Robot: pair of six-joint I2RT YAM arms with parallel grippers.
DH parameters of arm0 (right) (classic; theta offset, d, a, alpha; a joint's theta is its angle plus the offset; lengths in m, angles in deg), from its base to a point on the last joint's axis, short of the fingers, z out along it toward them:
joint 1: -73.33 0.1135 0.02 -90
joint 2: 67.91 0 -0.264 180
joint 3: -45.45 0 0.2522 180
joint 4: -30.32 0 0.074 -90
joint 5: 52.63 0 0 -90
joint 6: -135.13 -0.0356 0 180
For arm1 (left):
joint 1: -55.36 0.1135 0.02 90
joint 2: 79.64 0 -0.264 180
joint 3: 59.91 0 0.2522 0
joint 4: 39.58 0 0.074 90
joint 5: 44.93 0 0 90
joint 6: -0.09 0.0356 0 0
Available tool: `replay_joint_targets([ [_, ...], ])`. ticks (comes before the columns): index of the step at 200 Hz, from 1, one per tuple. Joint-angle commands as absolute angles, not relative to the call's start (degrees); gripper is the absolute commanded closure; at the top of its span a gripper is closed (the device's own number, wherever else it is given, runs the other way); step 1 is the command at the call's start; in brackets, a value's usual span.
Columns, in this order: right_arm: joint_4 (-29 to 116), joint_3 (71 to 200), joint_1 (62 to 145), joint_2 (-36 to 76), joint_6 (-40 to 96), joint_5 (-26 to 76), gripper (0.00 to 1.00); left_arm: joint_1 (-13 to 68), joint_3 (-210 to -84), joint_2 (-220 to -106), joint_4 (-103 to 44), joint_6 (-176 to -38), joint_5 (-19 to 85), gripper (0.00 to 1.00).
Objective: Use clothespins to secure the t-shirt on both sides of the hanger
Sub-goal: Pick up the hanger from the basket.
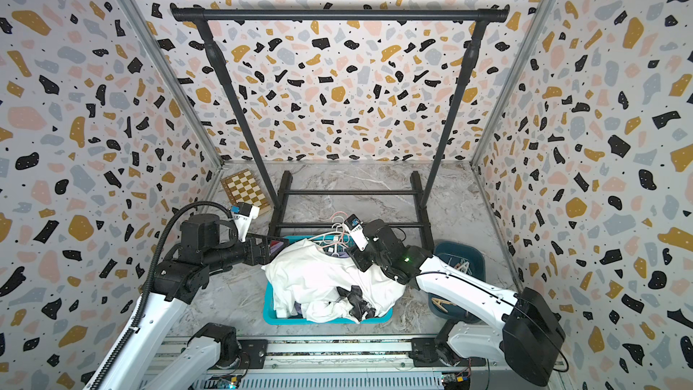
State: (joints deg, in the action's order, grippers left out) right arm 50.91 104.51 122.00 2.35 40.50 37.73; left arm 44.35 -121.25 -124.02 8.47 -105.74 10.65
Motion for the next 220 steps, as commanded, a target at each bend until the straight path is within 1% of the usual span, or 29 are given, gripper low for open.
replay_joint_targets([
  [1, 49.56, 107.03, 122.33, 3.54, 41.17, 39.16, 0.49, 44.17, -120.99, -124.03, 8.29, -104.1, 8.89, 0.05],
  [19, 48.72, 107.1, 122.35, 4.46, 41.19, 39.06, 0.49, 44.15, -120.96, -124.01, 7.89, -104.11, 8.66, 0.05],
  [66, 48.04, 107.52, 122.46, 5.31, 41.53, 39.66, 0.55, 44.2, -120.47, -124.01, 7.45, -104.44, 9.03, 0.05],
  [95, 47.89, 107.55, 122.62, 5.22, 42.06, 39.94, 0.63, 44.14, -120.09, -124.15, 6.87, -104.54, 9.12, 0.05],
  [112, 47.71, 107.14, 122.72, 4.95, 42.26, 40.75, 0.65, 44.19, -120.23, -124.46, 7.14, -104.24, 9.37, 0.05],
  [129, 47.53, 106.94, 122.9, 4.45, 42.14, 41.54, 0.73, 44.13, -120.35, -124.73, 7.62, -104.09, 9.54, 0.05],
  [160, 47.9, 107.1, 123.43, 3.05, 42.3, 43.14, 0.75, 44.13, -120.2, -124.64, 7.66, -104.41, 9.41, 0.05],
  [183, 47.84, 107.12, 123.69, 1.85, 42.81, 43.79, 0.81, 44.22, -120.16, -124.55, 7.59, -104.44, 9.65, 0.05],
  [220, 47.53, 107.19, 124.22, 0.87, 43.63, 44.74, 0.86, 44.21, -120.3, -124.6, 7.31, -104.32, 9.64, 0.05],
])
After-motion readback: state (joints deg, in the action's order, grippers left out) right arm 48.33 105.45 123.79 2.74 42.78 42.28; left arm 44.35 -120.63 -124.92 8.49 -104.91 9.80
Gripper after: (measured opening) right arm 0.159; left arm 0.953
